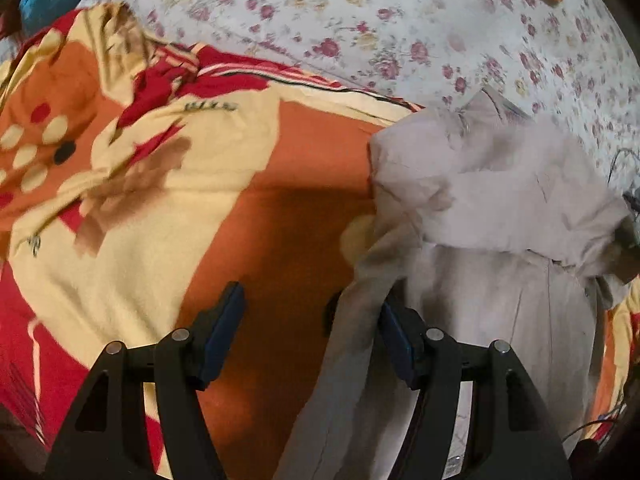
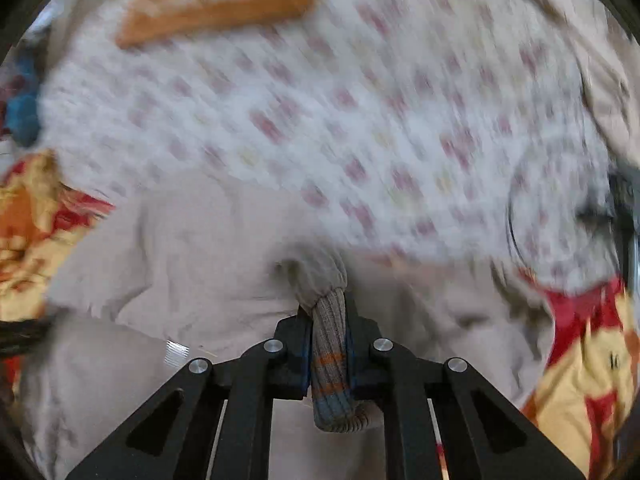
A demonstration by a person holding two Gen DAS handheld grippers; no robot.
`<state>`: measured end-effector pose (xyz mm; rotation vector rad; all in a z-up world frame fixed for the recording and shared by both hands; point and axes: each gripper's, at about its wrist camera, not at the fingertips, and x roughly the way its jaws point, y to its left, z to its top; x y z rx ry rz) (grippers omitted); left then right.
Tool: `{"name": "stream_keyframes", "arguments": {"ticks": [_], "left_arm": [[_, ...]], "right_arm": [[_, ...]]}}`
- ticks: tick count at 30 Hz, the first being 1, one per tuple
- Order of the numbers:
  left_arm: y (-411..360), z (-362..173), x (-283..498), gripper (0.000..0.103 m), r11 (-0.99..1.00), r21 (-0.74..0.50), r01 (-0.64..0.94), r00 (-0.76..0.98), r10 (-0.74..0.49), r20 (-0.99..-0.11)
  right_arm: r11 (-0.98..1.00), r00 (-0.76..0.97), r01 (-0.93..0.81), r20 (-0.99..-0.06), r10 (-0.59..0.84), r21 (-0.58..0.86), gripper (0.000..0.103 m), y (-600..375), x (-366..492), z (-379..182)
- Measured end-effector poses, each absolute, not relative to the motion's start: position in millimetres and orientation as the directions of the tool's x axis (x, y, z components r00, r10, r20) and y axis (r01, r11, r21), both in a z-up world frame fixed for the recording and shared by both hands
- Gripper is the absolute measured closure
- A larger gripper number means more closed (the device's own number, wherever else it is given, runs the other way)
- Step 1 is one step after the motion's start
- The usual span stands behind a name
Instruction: Fold large clothes
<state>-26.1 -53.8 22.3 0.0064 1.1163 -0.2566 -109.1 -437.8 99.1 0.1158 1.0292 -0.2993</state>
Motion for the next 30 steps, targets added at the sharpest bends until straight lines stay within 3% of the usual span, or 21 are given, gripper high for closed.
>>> {"name": "stream_keyframes", "arguments": {"ticks": [2,4,7,10,15,21,24,30], "left_arm": [[-64.4,24.6,-19.0,0.038,0.972,-0.096,0.216,0.417,-0.181,-0.891],[-68.4,23.0,-11.0,0.038,0.975,-0.077,0.207,0.413,-0.158,-0.897],[-60.3,19.0,-10.5,0.038,0.978,-0.111,0.178,0.403,-0.175,-0.898],[-51.8,17.7,-14.5,0.037,0.976,-0.152,0.156,0.413,-0.204,-0.887],[-50.4,19.7,-15.3,0.036,0.973,-0.170,0.153,0.420,-0.220,-0.881],[-39.6,21.6,-8.8,0.035,0.960,-0.234,0.153,0.397,-0.277,-0.875],[-42.3,22.6,-7.7,0.035,0.962,-0.226,0.154,0.394,-0.269,-0.879],[-37.2,25.6,-6.4,0.035,0.949,-0.287,0.134,0.387,-0.317,-0.866]], "right_arm": [[0.946,0.400,0.324,-0.905,-0.146,-0.010,0.080,-447.4,-103.8,80.6],[0.927,0.394,0.371,-0.895,-0.209,-0.053,0.054,-450.4,-106.5,84.3],[0.925,0.488,0.379,-0.852,-0.190,0.011,0.040,-442.3,-109.0,111.5],[0.959,0.576,0.241,-0.817,-0.016,0.152,0.037,-409.2,-86.8,136.6],[0.978,0.552,-0.063,-0.810,0.200,0.199,0.036,-315.0,-20.8,129.8],[0.984,0.233,-0.080,-0.957,0.171,0.157,0.042,-257.9,13.7,22.6],[0.978,0.275,-0.159,-0.946,0.174,0.133,0.041,-252.8,1.8,33.6],[0.976,0.436,-0.152,-0.875,0.210,0.159,0.035,-264.9,47.0,62.1]]}}
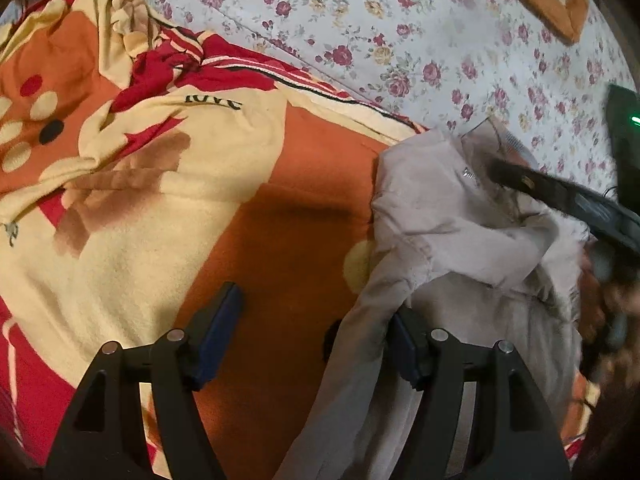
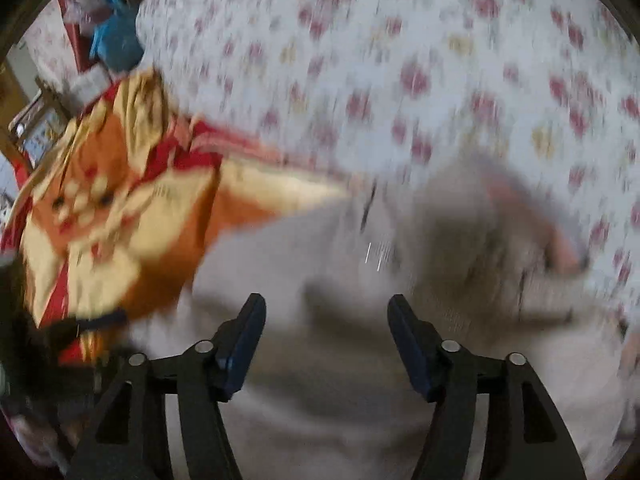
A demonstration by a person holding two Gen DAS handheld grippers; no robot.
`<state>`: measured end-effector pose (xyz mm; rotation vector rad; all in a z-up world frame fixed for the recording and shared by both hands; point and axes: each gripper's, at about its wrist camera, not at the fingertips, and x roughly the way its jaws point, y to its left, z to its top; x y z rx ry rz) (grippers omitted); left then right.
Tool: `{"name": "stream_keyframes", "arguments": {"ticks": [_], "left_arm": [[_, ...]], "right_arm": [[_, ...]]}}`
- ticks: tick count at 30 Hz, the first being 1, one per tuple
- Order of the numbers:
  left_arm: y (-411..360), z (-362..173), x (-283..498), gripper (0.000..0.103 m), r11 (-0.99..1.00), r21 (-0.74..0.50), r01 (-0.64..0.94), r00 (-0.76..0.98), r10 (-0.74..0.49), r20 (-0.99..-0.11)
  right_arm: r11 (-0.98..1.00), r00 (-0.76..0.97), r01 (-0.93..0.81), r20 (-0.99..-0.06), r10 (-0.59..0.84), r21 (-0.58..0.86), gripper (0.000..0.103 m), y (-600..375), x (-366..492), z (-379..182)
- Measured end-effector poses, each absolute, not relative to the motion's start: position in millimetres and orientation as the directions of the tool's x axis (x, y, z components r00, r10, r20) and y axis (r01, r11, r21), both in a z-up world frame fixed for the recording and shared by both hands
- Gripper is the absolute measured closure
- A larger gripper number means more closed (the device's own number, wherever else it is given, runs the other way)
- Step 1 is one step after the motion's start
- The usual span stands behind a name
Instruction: Fold large clothes
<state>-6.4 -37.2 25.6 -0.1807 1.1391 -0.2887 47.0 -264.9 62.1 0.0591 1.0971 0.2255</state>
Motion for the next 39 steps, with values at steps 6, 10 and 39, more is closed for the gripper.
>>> {"name": "stream_keyframes", "arguments": {"ticks": [6,10,39], "left_arm": [[-32.3,35.3,-11.3,0.035,0.942,-0.306,0.137,0.420,-0.335,-0.844],[-41.2,54.4,-19.3,0.035,0.924,-0.315,0.214,0.444,-0.380,-0.812],[-144.6,36.9,110.4,0.103,0.879,-0.115,0.464,0.369,-0.309,-0.877]], "right_arm": [[0.970,0.388,-0.012,-0.893,0.229,0.243,0.035,-290.2,50.6,30.5],[0.955,0.410,0.017,-0.873,0.264,0.297,0.035,-306.5,12.2,38.3],[0.919,0.472,-0.003,-0.810,0.349,0.394,0.027,-320.1,-56.8,59.9]]}}
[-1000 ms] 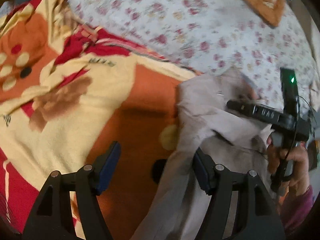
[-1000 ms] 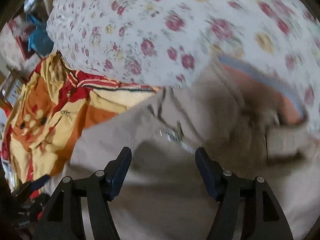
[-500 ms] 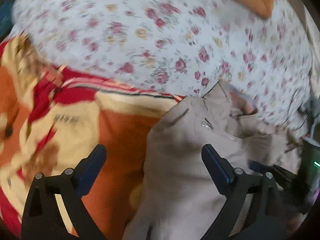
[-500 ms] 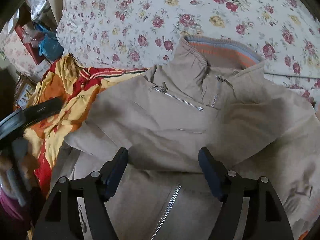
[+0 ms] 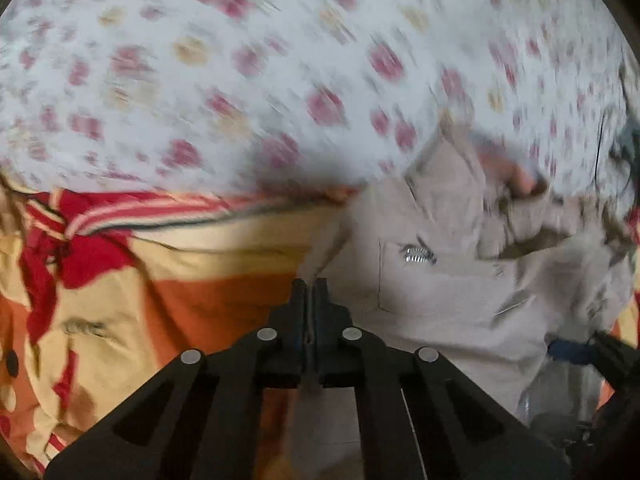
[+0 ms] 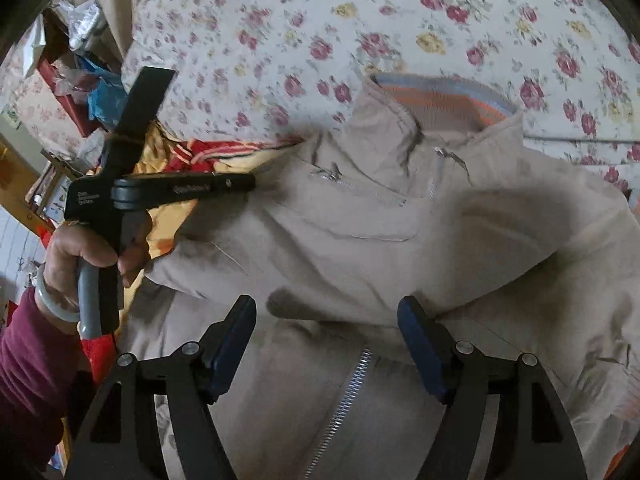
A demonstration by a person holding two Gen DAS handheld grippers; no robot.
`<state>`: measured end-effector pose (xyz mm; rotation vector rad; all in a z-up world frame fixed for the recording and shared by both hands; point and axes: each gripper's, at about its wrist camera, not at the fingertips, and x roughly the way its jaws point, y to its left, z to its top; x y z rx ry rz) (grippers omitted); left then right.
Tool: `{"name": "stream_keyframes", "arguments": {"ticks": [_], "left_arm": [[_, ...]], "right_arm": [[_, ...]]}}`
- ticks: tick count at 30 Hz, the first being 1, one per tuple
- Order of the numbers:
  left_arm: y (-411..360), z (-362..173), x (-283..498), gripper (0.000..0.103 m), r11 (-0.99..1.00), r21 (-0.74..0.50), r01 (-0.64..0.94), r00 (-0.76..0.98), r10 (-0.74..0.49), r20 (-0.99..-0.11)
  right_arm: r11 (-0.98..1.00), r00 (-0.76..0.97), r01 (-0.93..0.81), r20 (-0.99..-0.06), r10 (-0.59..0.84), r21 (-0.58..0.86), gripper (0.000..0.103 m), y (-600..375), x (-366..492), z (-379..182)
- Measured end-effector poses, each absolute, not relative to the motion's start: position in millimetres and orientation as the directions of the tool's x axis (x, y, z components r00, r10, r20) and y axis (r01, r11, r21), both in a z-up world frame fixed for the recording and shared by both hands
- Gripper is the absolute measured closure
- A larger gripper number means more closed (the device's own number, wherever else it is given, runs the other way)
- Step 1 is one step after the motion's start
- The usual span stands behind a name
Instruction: Fold large clothes
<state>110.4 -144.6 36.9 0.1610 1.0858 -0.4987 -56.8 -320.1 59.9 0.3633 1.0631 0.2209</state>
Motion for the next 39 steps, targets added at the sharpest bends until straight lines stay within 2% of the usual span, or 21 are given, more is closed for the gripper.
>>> {"name": "stream_keyframes", "arguments": {"ticks": [3,6,9,11,13,14,15,17,20,21,22,23,24,29,32,35,38,39], "left_arm": [[-112.0,33.8,127.3,0.103,0.917,-0.160,0.365,0.382,-0.304,-0.873],[-86.1,27.1,136.8,0.103,0.958,-0.107,0.267,0.444,-0.221,-0.868],[-68.5,23.4,139.0,0.103,0.940,-0.243,0.240,0.390,-0.323,-0.863],[-69.3,29.9,132.7,0.103,0.919,-0.285,0.273,0.379,-0.375,-0.846],[-76.6,35.6,125.9,0.076,0.904,-0.294,0.311,0.373,-0.401,-0.837],[-82.7,36.7,124.9,0.029,0.896,-0.301,0.327,0.359,-0.412,-0.837],[-90.4,37.1,123.7,0.007,0.893,-0.305,0.332,0.351,-0.417,-0.839],[-115.1,37.1,120.1,0.007,0.892,-0.302,0.338,0.360,-0.419,-0.834],[-139.8,21.3,121.4,0.008,0.896,-0.214,0.389,0.284,-0.338,-0.897],[-146.6,12.4,120.2,0.023,0.902,-0.163,0.400,0.280,-0.289,-0.915],[-151.0,6.0,118.0,0.043,0.901,-0.134,0.413,0.277,-0.264,-0.924],[-155.2,-0.6,117.0,0.095,0.895,-0.125,0.427,0.253,-0.251,-0.934],[-156.4,-3.8,116.4,0.100,0.893,-0.138,0.428,0.233,-0.257,-0.938],[-135.9,18.0,117.6,0.103,0.909,-0.151,0.388,0.346,-0.295,-0.891],[-110.2,20.3,133.7,0.103,0.934,-0.193,0.300,0.356,-0.297,-0.886],[-103.5,18.4,131.8,0.103,0.946,-0.134,0.294,0.389,-0.246,-0.887],[-90.3,28.3,125.4,0.103,0.935,-0.224,0.275,0.367,-0.317,-0.875],[-85.1,36.5,119.1,0.103,0.929,-0.248,0.273,0.374,-0.340,-0.863]], "right_arm": [[0.915,0.485,-0.014,-0.797,0.359,0.404,0.027,-313.8,-54.2,63.2],[0.915,0.486,-0.024,-0.795,0.363,0.403,0.027,-308.9,-54.7,68.1],[0.927,0.500,-0.041,-0.796,0.342,0.373,0.028,-310.2,-61.6,77.2],[0.938,0.516,-0.040,-0.798,0.313,0.343,0.028,-318.0,-68.8,85.0],[0.945,0.519,-0.025,-0.804,0.290,0.325,0.026,-328.7,-76.7,90.6],[0.950,0.517,-0.018,-0.810,0.276,0.312,0.026,-333.1,-79.6,91.3],[0.956,0.515,-0.009,-0.818,0.254,0.292,0.026,-338.1,-84.7,92.8],[0.966,0.523,0.011,-0.825,0.214,0.258,0.026,-350.8,-97.8,96.0],[0.975,0.537,0.062,-0.831,0.147,0.213,0.025,-372.6,-118.9,100.4],[0.974,0.545,0.085,-0.828,0.131,0.210,0.024,-381.6,-126.2,102.0],[0.970,0.553,0.111,-0.825,0.119,0.214,0.024,-391.6,-133.0,102.7],[0.967,0.556,0.130,-0.824,0.111,0.218,0.024,-400.1,-137.8,103.1],[0.963,0.557,0.161,-0.825,0.092,0.216,0.023,-410.9,-142.7,102.6],[0.932,0.536,0.305,-0.844,0.001,0.195,0.023,-455.8,-146.2,95.0],[0.917,0.549,0.315,-0.835,0.033,0.243,0.023,-467.7,-136.3,88.6],[0.910,0.501,0.327,-0.863,0.062,0.255,0.023,-470.7,-111.0,66.2],[0.914,0.454,0.347,-0.890,0.034,0.212,0.023,-470.2,-89.0,43.6],[0.910,0.437,0.362,-0.899,0.028,0.204,0.042,-470.1,-85.4,38.6]]}}
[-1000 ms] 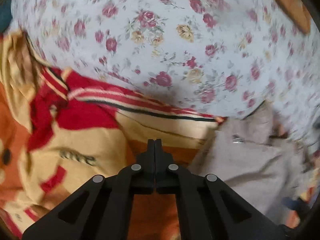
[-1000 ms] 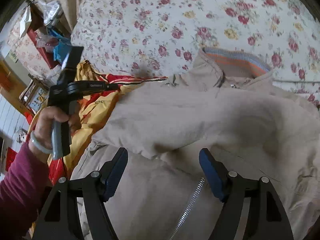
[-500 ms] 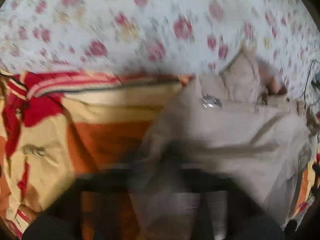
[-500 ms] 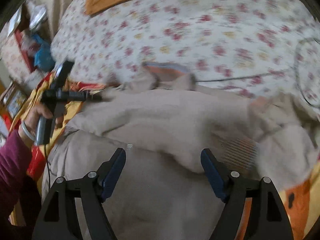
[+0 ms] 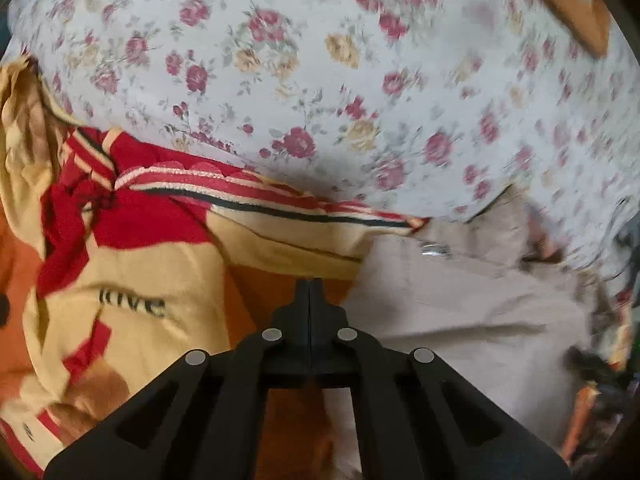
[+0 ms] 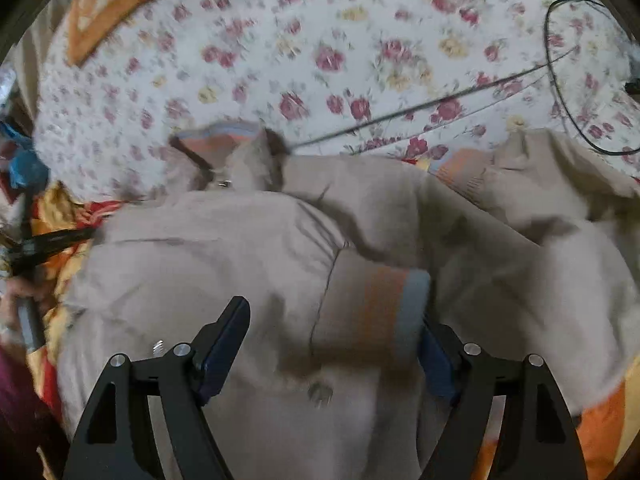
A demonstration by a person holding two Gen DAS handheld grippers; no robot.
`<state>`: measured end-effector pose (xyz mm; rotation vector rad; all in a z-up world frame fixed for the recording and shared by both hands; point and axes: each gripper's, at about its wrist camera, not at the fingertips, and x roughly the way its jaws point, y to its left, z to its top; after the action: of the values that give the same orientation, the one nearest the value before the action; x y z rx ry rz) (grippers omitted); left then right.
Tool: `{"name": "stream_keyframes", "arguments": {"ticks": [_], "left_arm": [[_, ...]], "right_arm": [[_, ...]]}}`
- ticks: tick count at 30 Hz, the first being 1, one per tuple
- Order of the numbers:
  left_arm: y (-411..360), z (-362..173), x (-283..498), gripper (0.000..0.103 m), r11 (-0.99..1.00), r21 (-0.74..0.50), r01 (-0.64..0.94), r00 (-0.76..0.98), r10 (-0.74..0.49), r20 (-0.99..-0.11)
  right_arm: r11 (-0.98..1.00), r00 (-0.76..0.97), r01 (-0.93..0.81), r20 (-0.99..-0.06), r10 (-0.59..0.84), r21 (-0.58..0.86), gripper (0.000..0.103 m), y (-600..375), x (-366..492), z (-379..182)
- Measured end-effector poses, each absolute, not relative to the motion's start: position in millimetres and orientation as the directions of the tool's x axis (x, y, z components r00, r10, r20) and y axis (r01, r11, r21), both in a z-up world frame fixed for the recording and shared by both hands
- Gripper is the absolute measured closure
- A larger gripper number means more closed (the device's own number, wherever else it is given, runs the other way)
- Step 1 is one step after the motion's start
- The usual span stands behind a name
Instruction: Fold large clothes
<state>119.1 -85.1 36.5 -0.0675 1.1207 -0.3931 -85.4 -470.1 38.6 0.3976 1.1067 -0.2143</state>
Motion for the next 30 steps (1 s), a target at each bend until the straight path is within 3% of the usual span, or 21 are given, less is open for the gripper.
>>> {"name": "stream_keyframes", "arguments": {"ticks": [1,2,4,5,6,7,9,10,12,15,18,24,30], "left_arm": [[-76.8,45.8,114.4,0.102,0.926,-0.250,0.282,0.380,-0.347,-0.857],[-75.2,52.6,107.9,0.097,0.922,-0.246,0.299,0.385,-0.352,-0.853],[-69.8,66.5,90.5,0.076,0.910,-0.231,0.343,0.393,-0.363,-0.845],[-68.9,71.3,82.4,0.054,0.907,-0.229,0.354,0.398,-0.368,-0.840],[-69.0,75.6,72.2,0.045,0.903,-0.231,0.363,0.407,-0.377,-0.832],[-75.2,77.1,66.8,0.045,0.896,-0.239,0.373,0.414,-0.392,-0.822],[-84.0,71.4,53.1,0.043,0.890,-0.235,0.391,0.398,-0.394,-0.828],[-93.2,61.8,46.6,0.043,0.891,-0.217,0.399,0.378,-0.376,-0.846],[-105.6,40.4,34.5,0.043,0.899,-0.164,0.405,0.346,-0.317,-0.883],[-108.7,22.2,18.4,0.043,0.908,-0.102,0.407,0.337,-0.253,-0.907],[-104.7,11.4,15.7,0.038,0.926,-0.082,0.368,0.348,-0.219,-0.912],[-96.6,27.6,-3.5,0.038,0.940,-0.121,0.318,0.373,-0.241,-0.896],[-102.5,53.2,-37.4,0.037,0.932,-0.177,0.317,0.417,-0.305,-0.856]], "right_arm": [[0.917,0.430,0.352,-0.902,0.019,0.188,0.072,-467.5,-82.9,37.5],[0.929,0.459,0.323,-0.888,0.015,0.183,0.079,-463.7,-84.5,43.9],[0.946,0.516,0.294,-0.856,-0.037,0.137,0.086,-456.6,-90.5,63.6],[0.951,0.539,0.287,-0.840,-0.065,0.110,0.087,-454.0,-92.9,73.2],[0.950,0.553,0.295,-0.829,-0.086,0.098,0.087,-454.4,-93.9,78.4],[0.942,0.548,0.323,-0.829,-0.110,0.088,0.087,-458.4,-91.8,77.2],[0.936,0.504,0.342,-0.856,-0.113,0.077,0.081,-465.6,-81.2,59.7],[0.933,0.468,0.349,-0.878,-0.096,0.084,0.069,-469.3,-75.0,45.6],[0.922,0.424,0.371,-0.904,-0.059,0.114,0.057,-474.6,-76.3,32.8],[0.909,0.521,0.365,-0.853,-0.018,0.204,0.051,-478.6,-106.7,58.7],[0.896,0.563,0.409,-0.821,-0.098,0.173,0.042,-491.3,-151.4,91.3],[0.853,0.524,0.504,-0.834,-0.175,0.138,0.041,-531.6,-212.4,99.6],[0.818,0.522,0.550,-0.833,-0.181,0.167,0.041,-542.0,-219.2,88.8]]}}
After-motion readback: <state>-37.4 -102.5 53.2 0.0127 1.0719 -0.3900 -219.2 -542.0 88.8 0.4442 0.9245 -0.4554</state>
